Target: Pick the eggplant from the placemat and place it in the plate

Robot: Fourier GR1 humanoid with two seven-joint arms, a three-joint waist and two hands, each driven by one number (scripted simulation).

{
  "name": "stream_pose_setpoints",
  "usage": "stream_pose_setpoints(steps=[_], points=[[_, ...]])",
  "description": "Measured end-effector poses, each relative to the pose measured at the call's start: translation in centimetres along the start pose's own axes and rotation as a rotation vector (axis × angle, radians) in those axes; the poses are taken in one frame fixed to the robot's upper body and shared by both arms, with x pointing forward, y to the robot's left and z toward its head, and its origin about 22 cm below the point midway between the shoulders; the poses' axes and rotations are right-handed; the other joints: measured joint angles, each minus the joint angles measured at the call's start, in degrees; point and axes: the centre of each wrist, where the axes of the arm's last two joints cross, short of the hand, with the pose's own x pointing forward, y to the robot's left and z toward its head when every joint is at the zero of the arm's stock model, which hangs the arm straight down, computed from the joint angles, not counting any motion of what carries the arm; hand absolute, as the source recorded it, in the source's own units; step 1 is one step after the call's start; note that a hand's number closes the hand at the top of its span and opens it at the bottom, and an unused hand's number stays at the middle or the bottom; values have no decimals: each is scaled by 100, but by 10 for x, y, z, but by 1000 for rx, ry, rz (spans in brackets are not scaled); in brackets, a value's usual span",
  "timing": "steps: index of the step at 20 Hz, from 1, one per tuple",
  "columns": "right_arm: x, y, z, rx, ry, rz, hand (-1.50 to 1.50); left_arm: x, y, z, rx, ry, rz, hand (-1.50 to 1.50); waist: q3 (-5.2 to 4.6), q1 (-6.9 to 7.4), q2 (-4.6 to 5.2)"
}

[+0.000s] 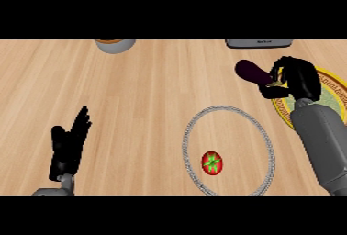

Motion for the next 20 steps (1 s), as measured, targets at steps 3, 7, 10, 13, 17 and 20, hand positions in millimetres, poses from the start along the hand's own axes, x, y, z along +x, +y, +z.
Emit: stream_pose_setpoints(steps=[3,7,10,13,17,20], points=[[0,-26,3,-110,55,11,150,5,-4,1,-5,-1,3,0,1,13,9],[0,-54,12,-185,152,7,150,7,-4,3,-20,-11,-9,0,6,88,42],[-21,-69,19,-219,214,11,150,10,0,-1,-24,-13,-12,0,9,139,66],[-37,-82,18,-223,263,16,150,7,-5,-7,-26,-19,-13,0,12,177,84],[-68,-84,9,-211,315,27,150,13,-11,-6,-36,-27,-13,0,14,236,101],[-91,-83,4,-198,350,38,150,18,-10,-4,-42,-28,-16,0,17,272,112]])
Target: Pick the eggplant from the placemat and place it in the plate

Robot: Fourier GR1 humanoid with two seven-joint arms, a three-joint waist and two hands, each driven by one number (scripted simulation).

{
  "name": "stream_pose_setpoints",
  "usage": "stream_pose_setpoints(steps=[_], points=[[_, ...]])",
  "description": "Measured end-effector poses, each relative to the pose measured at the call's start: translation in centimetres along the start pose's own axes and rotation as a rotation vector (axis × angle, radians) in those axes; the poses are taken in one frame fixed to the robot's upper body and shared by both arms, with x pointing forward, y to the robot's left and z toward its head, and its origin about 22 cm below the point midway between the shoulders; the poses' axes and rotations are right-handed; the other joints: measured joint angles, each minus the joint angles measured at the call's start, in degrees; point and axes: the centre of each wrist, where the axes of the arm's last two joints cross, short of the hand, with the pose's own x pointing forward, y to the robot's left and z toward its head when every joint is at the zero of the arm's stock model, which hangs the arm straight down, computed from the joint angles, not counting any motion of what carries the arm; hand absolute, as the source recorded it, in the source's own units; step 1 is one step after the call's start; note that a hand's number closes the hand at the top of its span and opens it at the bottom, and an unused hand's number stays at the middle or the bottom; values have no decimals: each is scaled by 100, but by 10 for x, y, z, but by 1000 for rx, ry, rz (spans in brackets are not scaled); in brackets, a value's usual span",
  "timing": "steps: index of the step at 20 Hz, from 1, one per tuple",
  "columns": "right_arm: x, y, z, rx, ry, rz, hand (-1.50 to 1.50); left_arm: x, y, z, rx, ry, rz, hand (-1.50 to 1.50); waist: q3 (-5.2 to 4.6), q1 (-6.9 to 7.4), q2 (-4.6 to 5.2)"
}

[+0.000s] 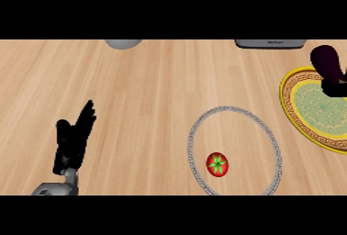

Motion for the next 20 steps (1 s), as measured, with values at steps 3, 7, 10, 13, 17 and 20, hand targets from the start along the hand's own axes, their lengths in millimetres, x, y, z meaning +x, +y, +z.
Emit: stream_pose_setpoints(steps=[3,7,10,13,17,20], points=[[-13,5,-8,34,27,27,150,-3,2,-2,-5,-4,-2,0,1,26,12],[-38,10,-11,148,66,38,150,-3,-6,-5,-9,-5,-3,0,4,53,29],[-53,15,-9,241,87,24,150,-2,-11,-7,-12,-8,5,0,7,72,39],[-68,18,-6,353,122,41,-150,-5,-11,-4,-18,-7,4,0,9,100,44],[-82,20,-2,452,112,26,-150,-9,-8,-2,-23,-9,5,0,10,109,49],[-90,16,-2,465,52,-34,-150,-8,-14,-1,-22,-12,0,0,14,104,50]])
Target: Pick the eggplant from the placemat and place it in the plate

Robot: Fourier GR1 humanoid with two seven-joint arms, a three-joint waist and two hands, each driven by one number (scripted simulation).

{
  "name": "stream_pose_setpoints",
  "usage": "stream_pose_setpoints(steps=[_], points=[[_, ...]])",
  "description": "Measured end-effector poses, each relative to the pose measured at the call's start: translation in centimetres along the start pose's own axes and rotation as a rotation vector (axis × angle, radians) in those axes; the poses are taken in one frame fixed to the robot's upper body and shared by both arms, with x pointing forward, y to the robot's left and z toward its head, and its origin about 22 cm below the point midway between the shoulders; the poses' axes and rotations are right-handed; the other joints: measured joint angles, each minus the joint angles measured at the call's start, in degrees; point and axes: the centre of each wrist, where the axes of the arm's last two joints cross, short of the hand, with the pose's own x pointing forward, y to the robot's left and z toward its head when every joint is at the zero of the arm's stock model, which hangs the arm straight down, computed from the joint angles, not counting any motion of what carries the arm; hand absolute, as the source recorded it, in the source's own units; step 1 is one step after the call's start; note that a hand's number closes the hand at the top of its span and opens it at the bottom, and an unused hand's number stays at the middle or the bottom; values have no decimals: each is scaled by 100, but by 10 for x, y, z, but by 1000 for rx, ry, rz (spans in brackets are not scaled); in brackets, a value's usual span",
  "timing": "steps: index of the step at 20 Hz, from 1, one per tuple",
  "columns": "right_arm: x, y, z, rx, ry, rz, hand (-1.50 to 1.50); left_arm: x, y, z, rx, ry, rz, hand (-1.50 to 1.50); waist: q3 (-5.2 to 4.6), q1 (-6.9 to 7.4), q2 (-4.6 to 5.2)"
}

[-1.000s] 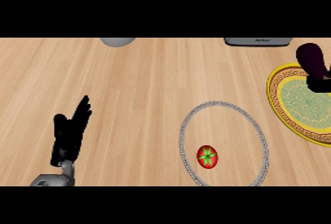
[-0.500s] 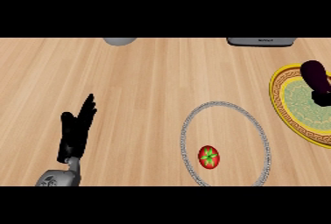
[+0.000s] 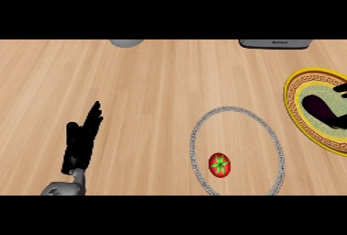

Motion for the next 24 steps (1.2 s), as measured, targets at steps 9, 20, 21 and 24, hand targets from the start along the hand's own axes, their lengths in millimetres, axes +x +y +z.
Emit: stream_pose_setpoints(steps=[9,20,21,24], points=[[-8,-25,1,-171,-225,-509,-150,2,8,0,26,16,4,0,2,-117,-37],[-69,-28,30,-163,-312,-760,-150,5,11,-5,13,-1,7,0,3,-53,-10],[-69,-27,30,-165,-324,-766,-150,4,8,-5,10,1,4,0,3,-45,-9],[-72,-18,32,-167,-347,-773,-150,4,7,-2,7,1,2,0,3,-32,-10]])
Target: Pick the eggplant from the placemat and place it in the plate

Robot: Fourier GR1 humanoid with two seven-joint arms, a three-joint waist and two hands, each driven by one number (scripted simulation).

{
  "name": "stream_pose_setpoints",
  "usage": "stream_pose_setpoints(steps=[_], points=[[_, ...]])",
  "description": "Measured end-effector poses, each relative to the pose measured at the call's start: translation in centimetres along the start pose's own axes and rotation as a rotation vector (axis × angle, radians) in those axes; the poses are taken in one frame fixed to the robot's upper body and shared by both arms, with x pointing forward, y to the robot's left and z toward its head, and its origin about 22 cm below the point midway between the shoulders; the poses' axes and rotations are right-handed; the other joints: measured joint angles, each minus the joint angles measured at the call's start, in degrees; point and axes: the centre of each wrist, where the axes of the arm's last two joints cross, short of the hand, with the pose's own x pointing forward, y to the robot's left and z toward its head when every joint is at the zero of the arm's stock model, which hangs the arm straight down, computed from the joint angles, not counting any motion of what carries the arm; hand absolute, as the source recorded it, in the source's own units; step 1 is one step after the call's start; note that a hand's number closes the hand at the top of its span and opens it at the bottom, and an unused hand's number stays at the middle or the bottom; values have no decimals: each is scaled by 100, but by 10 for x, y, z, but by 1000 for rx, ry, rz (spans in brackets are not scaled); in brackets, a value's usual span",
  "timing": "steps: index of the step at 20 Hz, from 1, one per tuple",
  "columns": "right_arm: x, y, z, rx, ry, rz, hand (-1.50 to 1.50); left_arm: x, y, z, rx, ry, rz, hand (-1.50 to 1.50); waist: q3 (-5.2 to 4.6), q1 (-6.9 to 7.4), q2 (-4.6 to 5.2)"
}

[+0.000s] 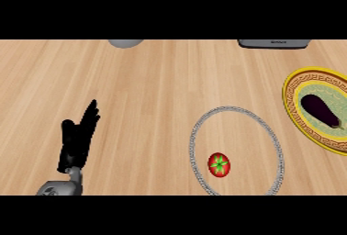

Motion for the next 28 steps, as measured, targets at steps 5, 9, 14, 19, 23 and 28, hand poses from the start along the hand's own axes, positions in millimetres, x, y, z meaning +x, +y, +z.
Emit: stream_pose_setpoints(steps=[5,9,14,19,23,28], points=[[-13,6,10,-1,-7,19,-150,-2,1,1,9,-1,2,0,-2,1,-3],[-14,12,9,-21,23,60,-150,1,4,1,-3,4,3,0,-1,10,-4],[-16,20,7,-46,48,95,-150,1,-2,2,3,-1,2,0,0,21,3],[-19,12,14,-71,65,131,-150,0,5,6,-5,-6,2,0,1,34,8],[-23,3,22,-95,85,153,-150,2,3,2,-5,-4,1,0,5,31,17],[-25,-11,34,-105,106,177,-150,-2,4,5,-5,1,1,0,9,44,21]])
